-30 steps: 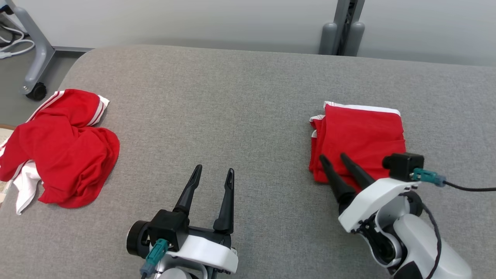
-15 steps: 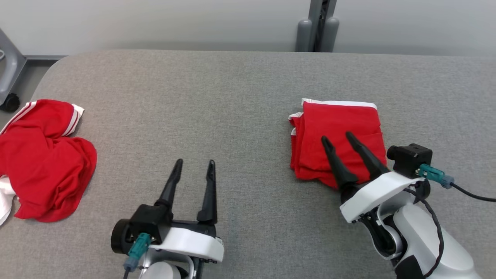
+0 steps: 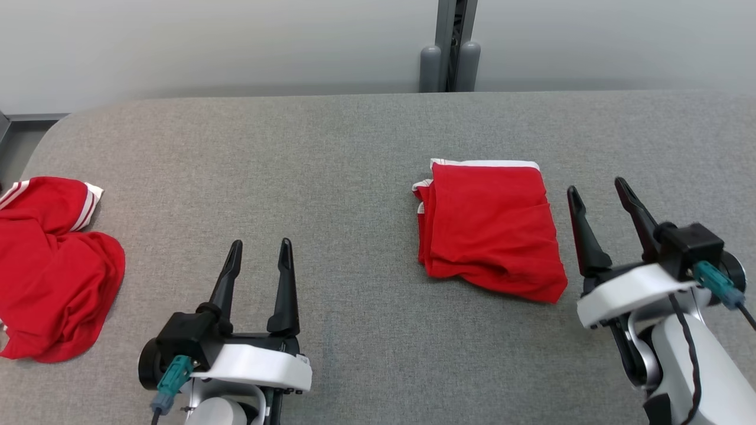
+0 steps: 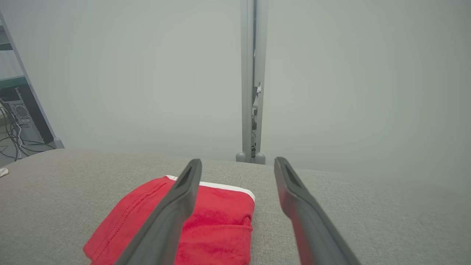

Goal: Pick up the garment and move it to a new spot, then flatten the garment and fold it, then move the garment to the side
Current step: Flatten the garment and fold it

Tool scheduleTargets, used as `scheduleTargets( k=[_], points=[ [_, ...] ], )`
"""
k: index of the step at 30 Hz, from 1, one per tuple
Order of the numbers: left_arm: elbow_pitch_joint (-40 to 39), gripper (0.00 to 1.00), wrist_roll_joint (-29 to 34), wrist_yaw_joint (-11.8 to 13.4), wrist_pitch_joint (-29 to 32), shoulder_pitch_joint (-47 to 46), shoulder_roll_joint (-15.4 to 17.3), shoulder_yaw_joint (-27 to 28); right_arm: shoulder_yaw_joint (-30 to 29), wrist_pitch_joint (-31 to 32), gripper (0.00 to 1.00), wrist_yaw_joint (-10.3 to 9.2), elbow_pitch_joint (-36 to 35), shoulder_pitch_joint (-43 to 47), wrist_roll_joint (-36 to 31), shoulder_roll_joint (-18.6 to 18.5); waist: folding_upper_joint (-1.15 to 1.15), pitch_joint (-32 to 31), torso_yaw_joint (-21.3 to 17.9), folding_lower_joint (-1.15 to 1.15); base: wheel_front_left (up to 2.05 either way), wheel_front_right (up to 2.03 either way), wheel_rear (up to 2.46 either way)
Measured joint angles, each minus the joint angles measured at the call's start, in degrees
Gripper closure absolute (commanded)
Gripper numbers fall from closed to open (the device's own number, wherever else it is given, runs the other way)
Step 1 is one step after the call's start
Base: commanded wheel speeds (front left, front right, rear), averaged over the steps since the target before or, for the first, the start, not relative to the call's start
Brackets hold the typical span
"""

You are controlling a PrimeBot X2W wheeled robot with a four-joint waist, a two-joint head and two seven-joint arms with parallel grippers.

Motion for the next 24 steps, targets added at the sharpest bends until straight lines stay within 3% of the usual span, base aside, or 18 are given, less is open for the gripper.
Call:
scheduleTargets(
  k=[15, 24],
  points=[
    [0.7, 0.0, 2.0, -2.8, 0.0, 5.3, 0.0, 3.1, -7.4, 0.0, 0.0, 0.01, -9.5, 14.5, -3.8, 3.3, 0.0, -4.7, -0.3, 0.0, 0.0, 0.0, 0.0],
    [0.3, 0.0, 2.9, -5.1, 0.0, 8.1, 0.0, 4.3, -7.5, 0.0, 0.0, 0.01, -12.7, 20.1, -4.6, 3.6, 0.0, -7.5, -0.1, 0.0, 0.0, 0.0, 0.0]
  ],
)
